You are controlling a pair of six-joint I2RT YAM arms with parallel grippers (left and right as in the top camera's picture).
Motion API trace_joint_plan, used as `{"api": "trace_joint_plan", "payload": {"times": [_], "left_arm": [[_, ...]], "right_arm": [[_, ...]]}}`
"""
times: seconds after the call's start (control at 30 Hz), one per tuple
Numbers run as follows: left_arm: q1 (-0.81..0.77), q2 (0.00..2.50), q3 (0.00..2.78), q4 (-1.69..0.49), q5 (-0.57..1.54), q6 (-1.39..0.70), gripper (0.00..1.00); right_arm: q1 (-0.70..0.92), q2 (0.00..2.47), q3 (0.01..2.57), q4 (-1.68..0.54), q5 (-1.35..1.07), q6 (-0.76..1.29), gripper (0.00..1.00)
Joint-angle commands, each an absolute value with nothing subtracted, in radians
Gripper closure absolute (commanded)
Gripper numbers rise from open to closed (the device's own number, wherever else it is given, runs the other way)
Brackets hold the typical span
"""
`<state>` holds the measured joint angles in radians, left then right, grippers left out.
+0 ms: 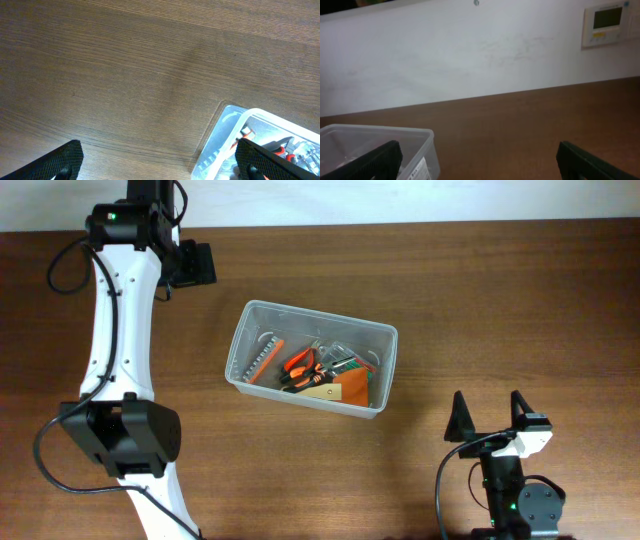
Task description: Pack container
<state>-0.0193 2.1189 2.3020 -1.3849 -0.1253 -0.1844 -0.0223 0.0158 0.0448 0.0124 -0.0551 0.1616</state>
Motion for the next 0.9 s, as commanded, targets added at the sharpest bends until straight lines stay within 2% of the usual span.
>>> {"api": "trace_joint_plan", "payload": {"times": [0.0,0.87], "left_arm": [[-0.015,2.111,2.321,-1.385,-0.136,-0.197,0.01],[-0.015,2.111,2.321,-1.385,-0.136,-0.197,0.01]], "right_arm": [[-0.013,0.003,0.01,0.05,-0.067,0.175,0.01],[-0.013,0.007,0.006,-0.074,-0.049,0.105,0.01]]}}
